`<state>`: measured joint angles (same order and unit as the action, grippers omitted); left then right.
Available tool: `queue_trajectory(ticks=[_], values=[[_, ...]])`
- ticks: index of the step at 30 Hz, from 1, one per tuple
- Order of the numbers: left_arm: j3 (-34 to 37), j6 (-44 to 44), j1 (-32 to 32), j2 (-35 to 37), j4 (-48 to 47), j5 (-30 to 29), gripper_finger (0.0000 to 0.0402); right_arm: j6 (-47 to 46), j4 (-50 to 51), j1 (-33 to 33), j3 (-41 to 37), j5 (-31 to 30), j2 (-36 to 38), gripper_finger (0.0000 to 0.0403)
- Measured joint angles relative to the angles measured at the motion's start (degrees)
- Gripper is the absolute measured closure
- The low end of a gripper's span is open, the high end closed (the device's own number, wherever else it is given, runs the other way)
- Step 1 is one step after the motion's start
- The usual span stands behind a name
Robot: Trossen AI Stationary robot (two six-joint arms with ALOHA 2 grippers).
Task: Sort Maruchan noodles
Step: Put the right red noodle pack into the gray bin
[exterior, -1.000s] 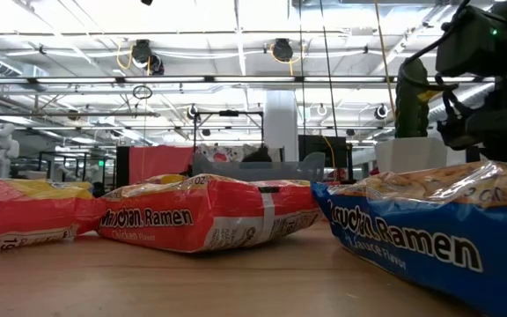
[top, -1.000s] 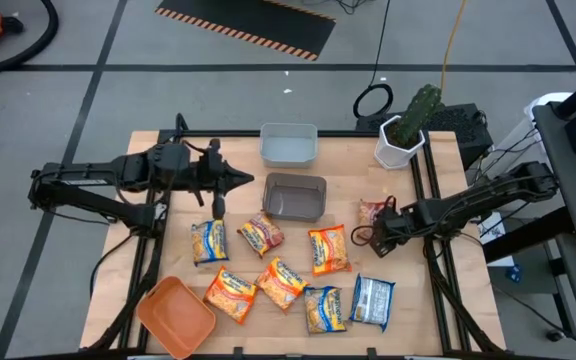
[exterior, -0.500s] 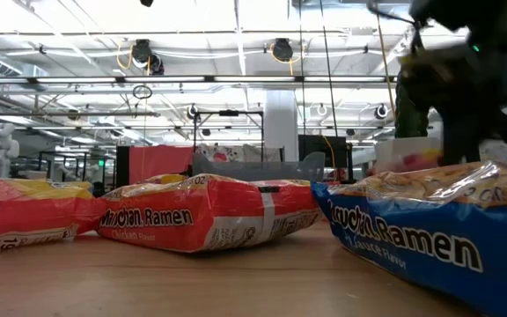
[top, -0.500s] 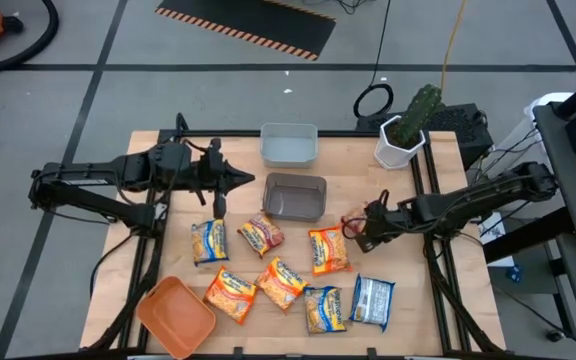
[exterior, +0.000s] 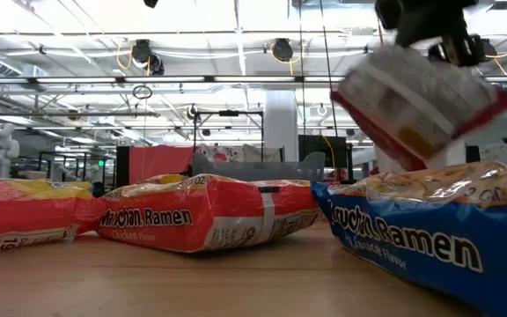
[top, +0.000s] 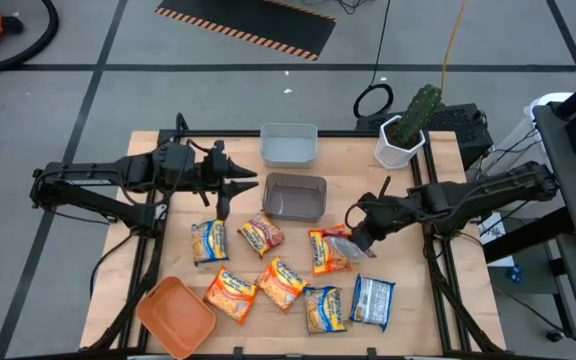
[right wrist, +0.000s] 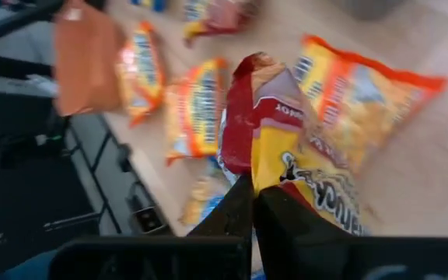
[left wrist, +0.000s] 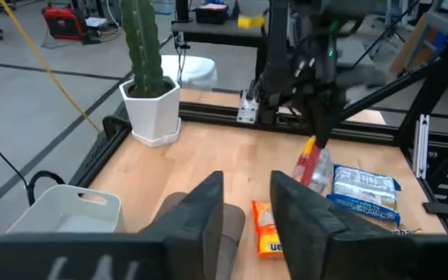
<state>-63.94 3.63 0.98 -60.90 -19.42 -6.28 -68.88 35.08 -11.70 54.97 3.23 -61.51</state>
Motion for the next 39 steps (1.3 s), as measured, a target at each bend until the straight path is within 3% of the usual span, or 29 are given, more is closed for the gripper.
queue_trajectory(ticks=[6, 11, 21, 27, 39], values=[[0.0, -0.63, -1.06, -0.45, 1.53, -3.61, 0.0246, 4.75, -0.39, 1.67, 4.37, 4.69, 0.01, 0.0403], [0.03, -4.22, -3.23, -4.16, 11.69, -5.03, 0.0204, 7.37, -0.63, 3.15, 8.7, 9.47, 0.03, 0.0403], [-0.02, 0.47, -3.96, -16.19, 28.41, -6.11, 0.0099, 12.63, -0.78, 8.76, 14.2, 19.51, 0.06, 0.0403], [0.02, 8.36, -3.51, -21.18, 37.27, -3.8, 0.009, 16.32, -1.1, 12.39, 16.22, 24.57, 0.06, 0.0403], [0.06, 7.38, -5.52, -25.55, 37.44, -2.58, 0.0089, 23.76, -5.89, 20.45, 16.45, 33.11, -2.37, 0.0403]])
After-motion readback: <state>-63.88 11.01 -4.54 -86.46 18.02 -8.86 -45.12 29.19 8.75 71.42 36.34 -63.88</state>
